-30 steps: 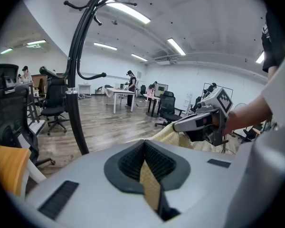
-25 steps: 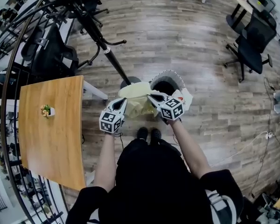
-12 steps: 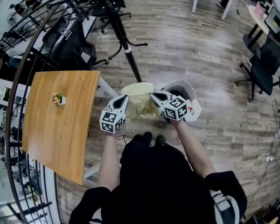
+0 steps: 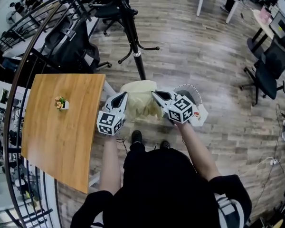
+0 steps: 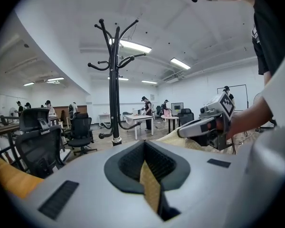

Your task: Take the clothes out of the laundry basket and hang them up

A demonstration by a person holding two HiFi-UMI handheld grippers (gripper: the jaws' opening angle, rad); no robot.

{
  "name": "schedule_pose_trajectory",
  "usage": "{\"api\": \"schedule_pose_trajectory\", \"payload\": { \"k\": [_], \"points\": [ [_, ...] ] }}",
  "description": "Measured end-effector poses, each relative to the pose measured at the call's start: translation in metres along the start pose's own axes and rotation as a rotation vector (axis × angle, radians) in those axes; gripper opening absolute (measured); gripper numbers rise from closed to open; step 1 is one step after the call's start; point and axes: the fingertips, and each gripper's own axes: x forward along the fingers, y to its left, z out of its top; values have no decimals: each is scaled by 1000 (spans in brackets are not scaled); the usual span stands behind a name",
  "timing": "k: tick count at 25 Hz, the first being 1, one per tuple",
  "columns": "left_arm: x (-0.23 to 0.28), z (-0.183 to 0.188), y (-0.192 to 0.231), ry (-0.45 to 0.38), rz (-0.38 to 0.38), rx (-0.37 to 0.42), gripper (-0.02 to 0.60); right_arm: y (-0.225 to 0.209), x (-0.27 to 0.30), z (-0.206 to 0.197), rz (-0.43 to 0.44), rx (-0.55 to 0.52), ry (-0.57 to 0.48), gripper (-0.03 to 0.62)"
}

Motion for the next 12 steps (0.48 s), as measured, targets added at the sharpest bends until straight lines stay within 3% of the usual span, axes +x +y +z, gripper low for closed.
{"api": "schedule_pose_trajectory", "payload": {
  "k": [12],
  "points": [
    [8, 57, 83, -107, -81, 41, 21, 5, 59, 65, -77, 0, -111, 18]
  ]
}}
